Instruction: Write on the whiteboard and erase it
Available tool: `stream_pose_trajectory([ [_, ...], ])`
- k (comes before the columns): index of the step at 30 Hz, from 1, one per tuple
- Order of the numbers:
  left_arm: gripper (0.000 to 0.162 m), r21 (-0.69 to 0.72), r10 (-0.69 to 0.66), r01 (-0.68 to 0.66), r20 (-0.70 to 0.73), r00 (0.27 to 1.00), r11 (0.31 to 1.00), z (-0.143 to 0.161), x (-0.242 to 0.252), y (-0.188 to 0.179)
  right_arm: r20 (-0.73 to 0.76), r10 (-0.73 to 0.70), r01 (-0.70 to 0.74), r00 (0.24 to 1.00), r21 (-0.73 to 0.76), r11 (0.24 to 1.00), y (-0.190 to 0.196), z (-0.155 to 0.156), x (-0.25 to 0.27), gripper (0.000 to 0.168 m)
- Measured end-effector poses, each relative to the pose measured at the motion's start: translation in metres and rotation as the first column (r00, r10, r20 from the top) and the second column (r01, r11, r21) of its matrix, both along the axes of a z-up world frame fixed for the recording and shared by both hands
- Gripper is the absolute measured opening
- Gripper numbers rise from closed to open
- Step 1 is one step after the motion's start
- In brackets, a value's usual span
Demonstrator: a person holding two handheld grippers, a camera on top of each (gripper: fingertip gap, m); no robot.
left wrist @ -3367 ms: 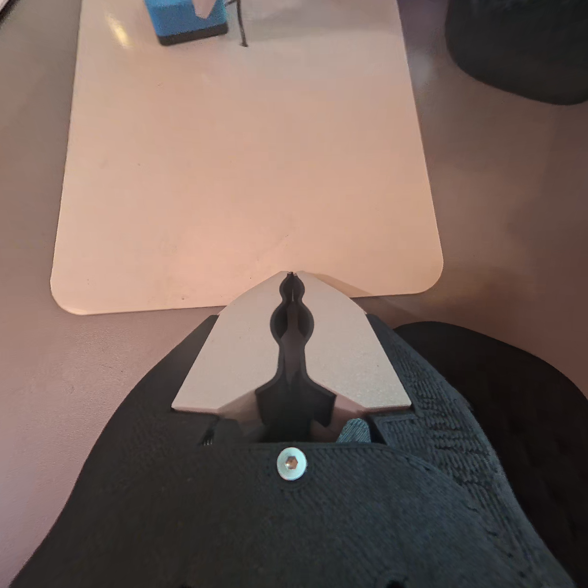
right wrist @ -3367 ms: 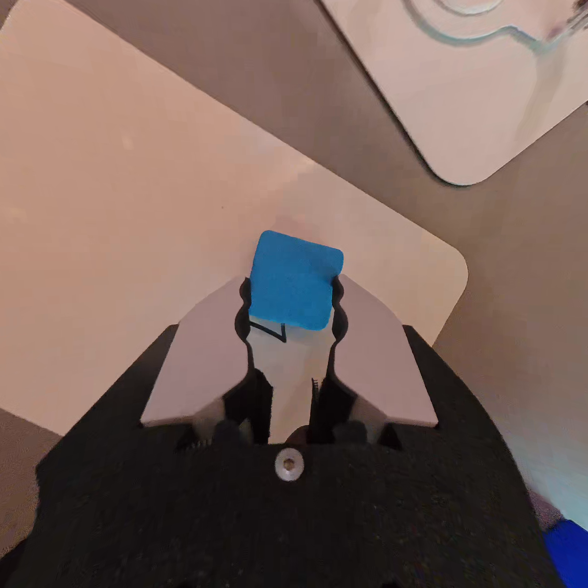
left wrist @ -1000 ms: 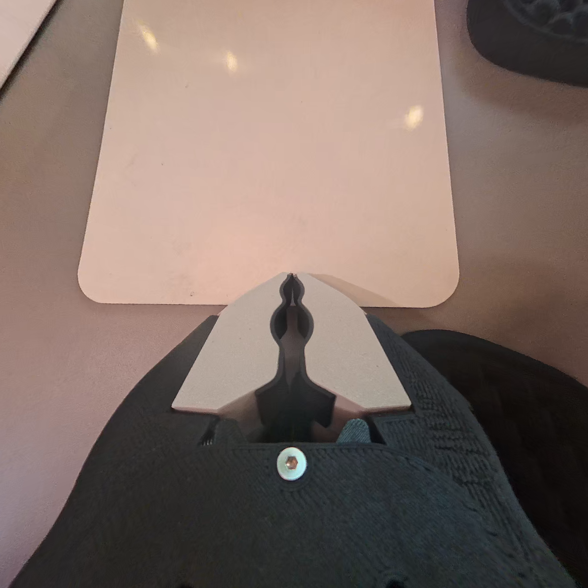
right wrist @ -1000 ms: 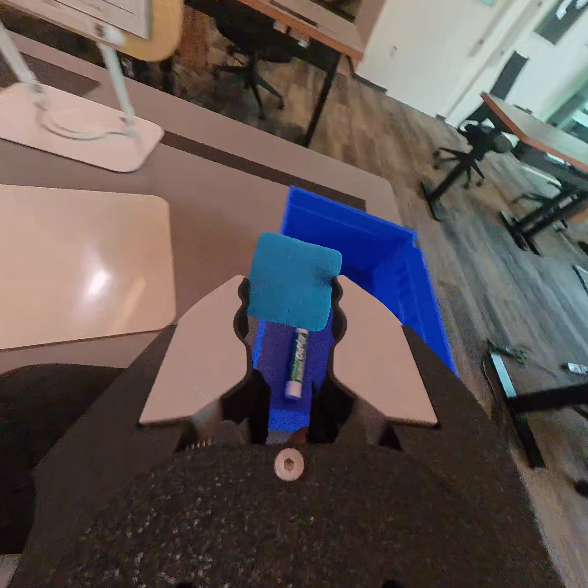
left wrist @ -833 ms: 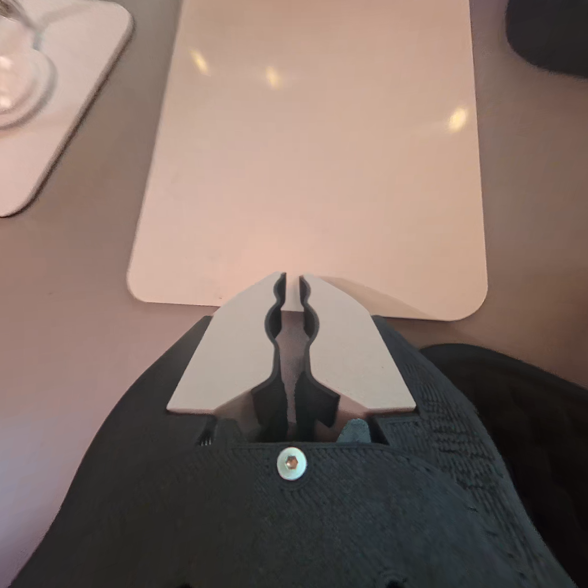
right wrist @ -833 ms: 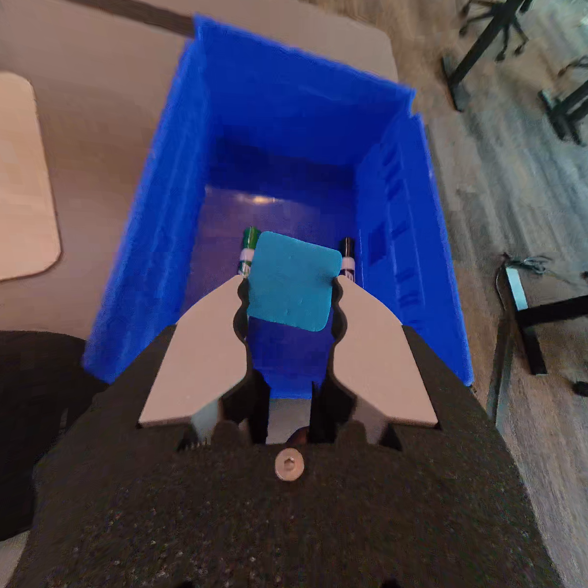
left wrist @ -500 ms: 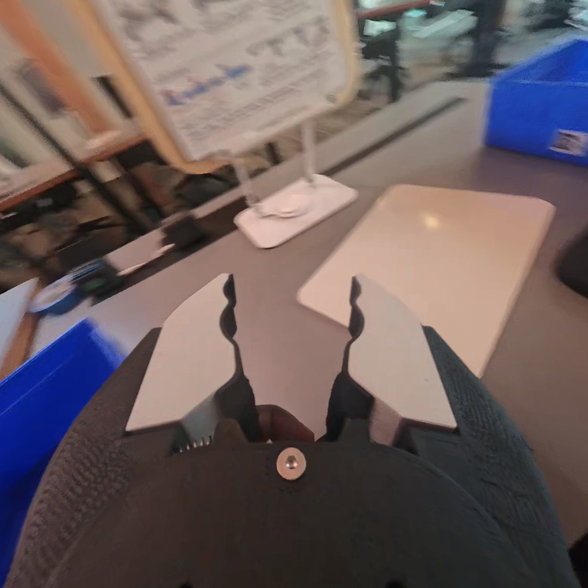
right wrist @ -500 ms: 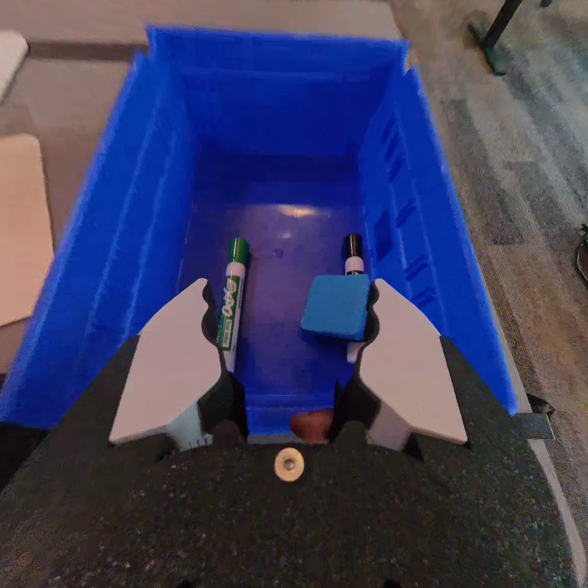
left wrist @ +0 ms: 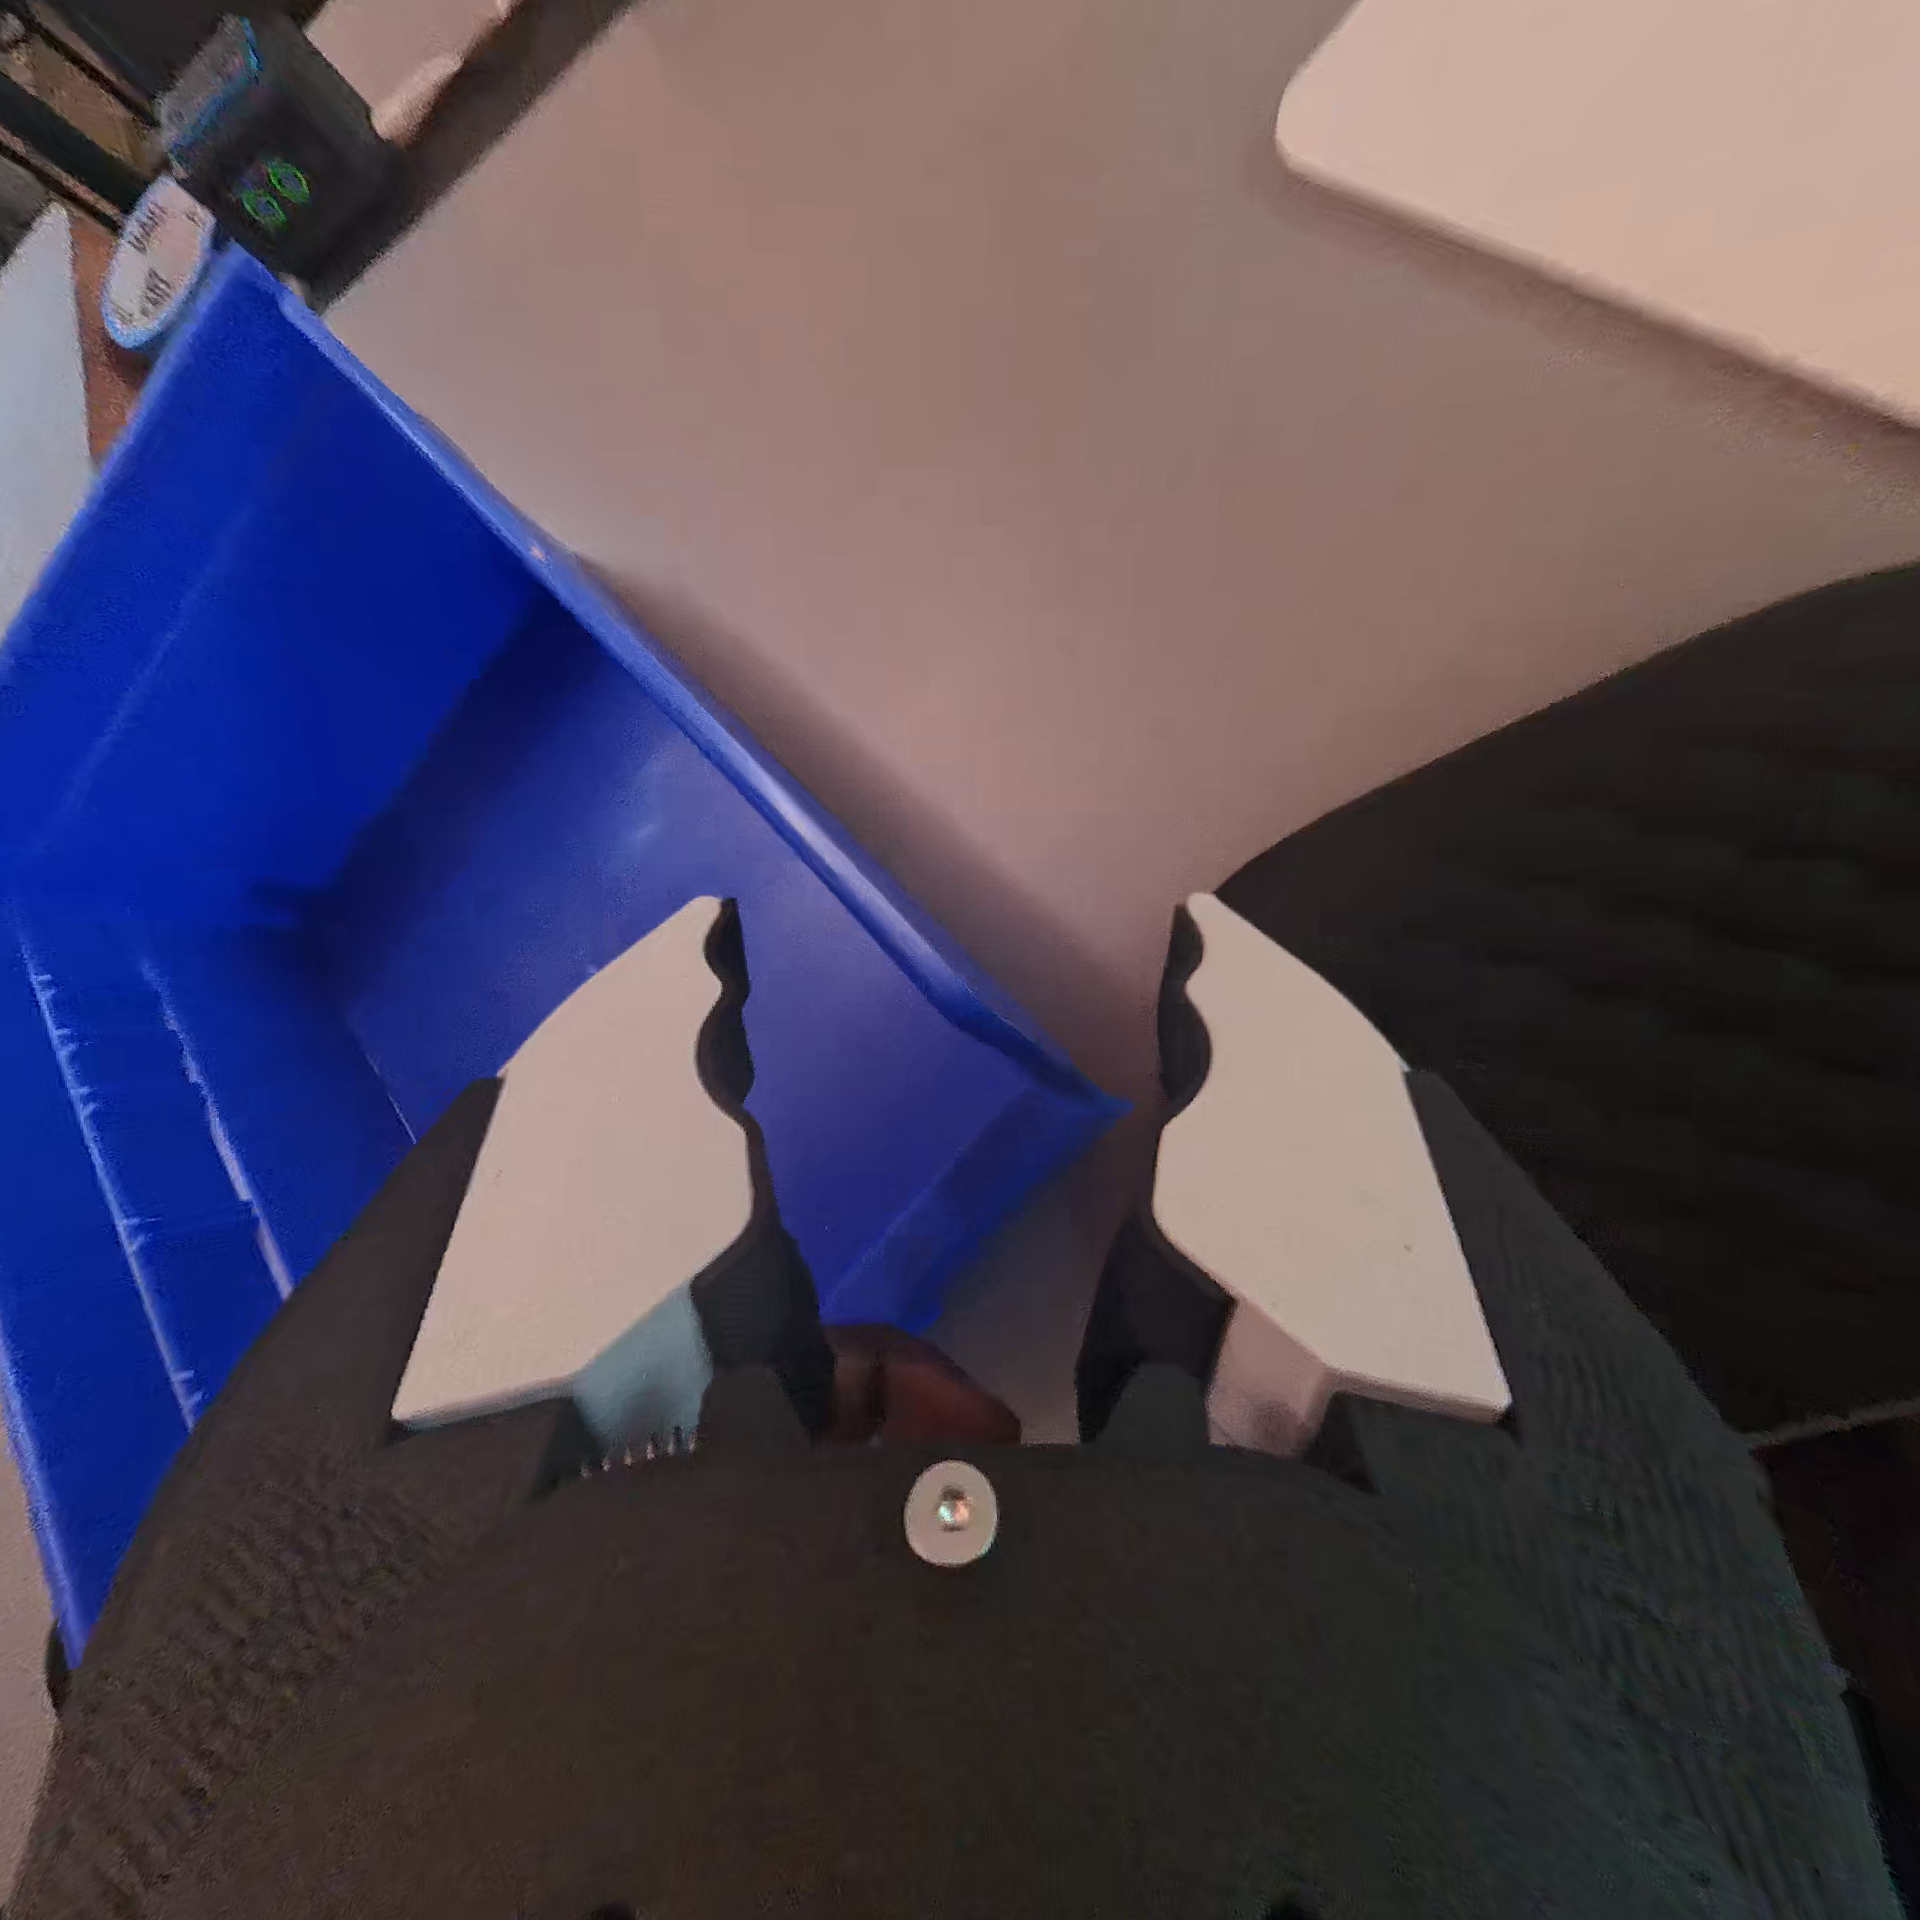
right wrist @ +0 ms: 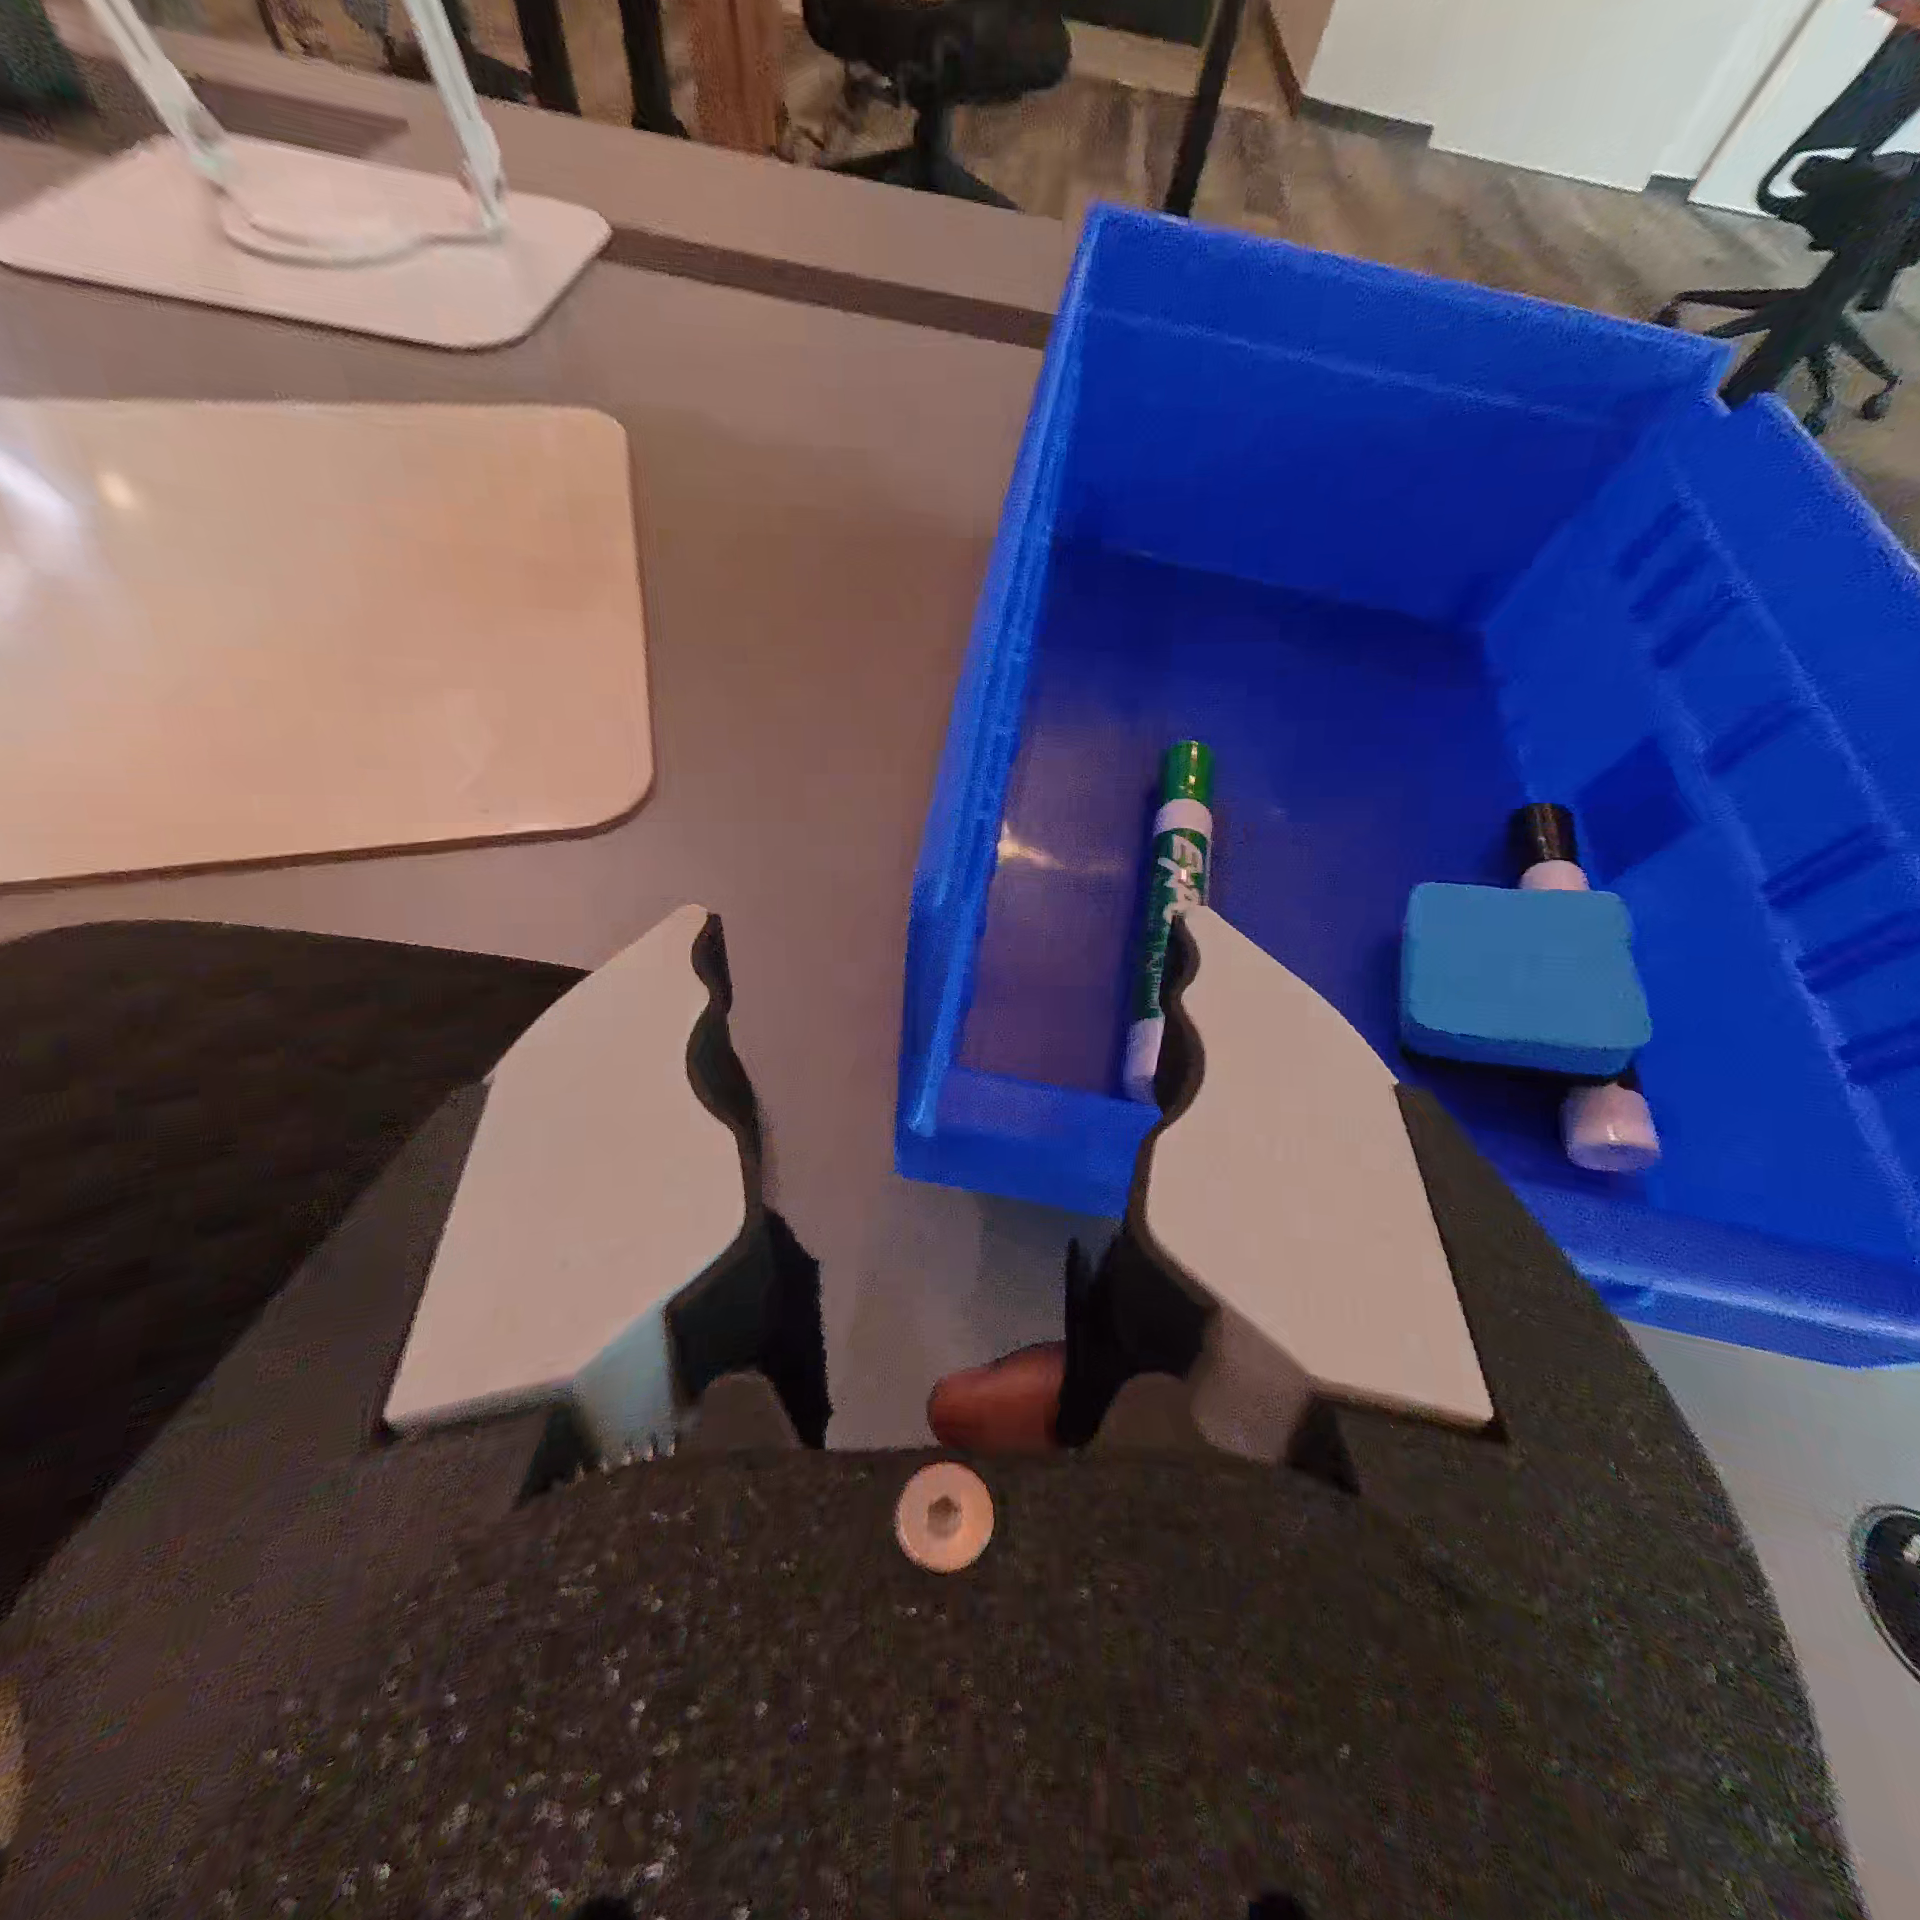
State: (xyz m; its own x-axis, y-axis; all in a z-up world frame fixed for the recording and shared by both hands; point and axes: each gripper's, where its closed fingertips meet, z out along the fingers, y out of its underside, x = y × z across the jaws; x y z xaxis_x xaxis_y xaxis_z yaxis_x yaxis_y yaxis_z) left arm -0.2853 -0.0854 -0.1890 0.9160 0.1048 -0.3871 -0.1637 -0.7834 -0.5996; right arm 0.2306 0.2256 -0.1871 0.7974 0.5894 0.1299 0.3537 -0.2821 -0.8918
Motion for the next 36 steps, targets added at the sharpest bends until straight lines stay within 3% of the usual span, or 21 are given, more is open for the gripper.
stream_pose_trajectory([
  [1,0.070,-0.030,-0.003,0.003,-0.004,1.000,1.000,-0.010,-0.003,-0.001,0.040,-0.020,0.019,0.999,0.004,1.000,0.004,-0.004,0.002,0.074],
  [2,0.050,-0.045,-0.010,0.010,-0.003,1.000,0.999,-0.019,-0.004,-0.001,0.067,-0.022,0.021,0.997,0.006,1.000,0.006,-0.006,0.001,0.064],
  [5,0.034,0.025,0.041,-0.040,-0.017,0.999,0.999,-0.017,-0.013,0.007,0.113,0.006,-0.006,0.994,-0.001,1.000,0.010,-0.009,-0.006,0.014],
  [6,0.030,0.036,0.061,-0.059,-0.052,0.997,0.998,-0.014,-0.018,0.007,0.122,0.013,-0.012,0.992,-0.009,1.000,0.011,-0.010,-0.008,0.009],
  [13,0.010,0.190,0.112,-0.097,-0.072,0.991,0.977,0.015,-0.023,0.022,0.150,-0.040,0.030,0.988,0.065,0.997,0.015,0.008,-0.028,0.007],
  [22,0.010,0.328,-0.082,0.079,-0.005,0.997,0.941,0.036,0.042,0.080,-0.023,0.126,-0.122,0.992,0.132,0.984,-0.020,0.049,-0.106,0.007],
  [28,0.010,0.333,-0.207,0.195,0.002,0.978,0.923,0.028,0.090,0.109,-0.072,0.280,-0.271,0.957,0.107,0.957,-0.053,0.048,-0.167,0.006],
  [36,0.009,0.333,-0.314,0.292,0.014,0.949,0.897,0.013,0.130,0.134,0.014,0.413,-0.412,0.911,0.112,0.904,-0.095,0.034,-0.236,0.006],
])
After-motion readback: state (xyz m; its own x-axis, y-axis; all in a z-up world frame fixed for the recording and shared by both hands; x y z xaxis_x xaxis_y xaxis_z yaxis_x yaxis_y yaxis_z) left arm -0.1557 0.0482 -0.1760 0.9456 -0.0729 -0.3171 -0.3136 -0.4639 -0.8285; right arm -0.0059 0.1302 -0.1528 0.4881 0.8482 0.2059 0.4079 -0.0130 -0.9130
